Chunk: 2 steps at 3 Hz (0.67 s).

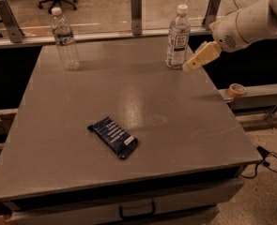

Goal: Move blue plastic bottle near rxbar blueberry

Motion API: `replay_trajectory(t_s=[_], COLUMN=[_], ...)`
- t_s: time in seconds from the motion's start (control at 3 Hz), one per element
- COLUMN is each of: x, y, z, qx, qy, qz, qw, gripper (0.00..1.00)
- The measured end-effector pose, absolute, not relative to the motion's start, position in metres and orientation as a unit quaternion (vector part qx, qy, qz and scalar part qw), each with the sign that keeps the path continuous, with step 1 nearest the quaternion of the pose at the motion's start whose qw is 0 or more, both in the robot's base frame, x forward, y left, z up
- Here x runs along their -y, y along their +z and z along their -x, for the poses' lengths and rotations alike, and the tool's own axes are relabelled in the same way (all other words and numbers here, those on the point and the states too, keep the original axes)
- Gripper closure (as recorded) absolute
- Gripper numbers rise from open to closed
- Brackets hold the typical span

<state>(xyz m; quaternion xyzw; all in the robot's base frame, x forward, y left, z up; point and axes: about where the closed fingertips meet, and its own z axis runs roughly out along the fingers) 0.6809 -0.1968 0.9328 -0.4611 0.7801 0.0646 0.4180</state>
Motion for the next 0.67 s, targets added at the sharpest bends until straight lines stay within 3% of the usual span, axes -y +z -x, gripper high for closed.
replay_trajectory(t_s=[0.67], x=[0.170], y=[0.923], z=[-0.732], qx=[-0.762], qy=[0.131], qz=[0.417], qw=[0.477], gripper=[0.00])
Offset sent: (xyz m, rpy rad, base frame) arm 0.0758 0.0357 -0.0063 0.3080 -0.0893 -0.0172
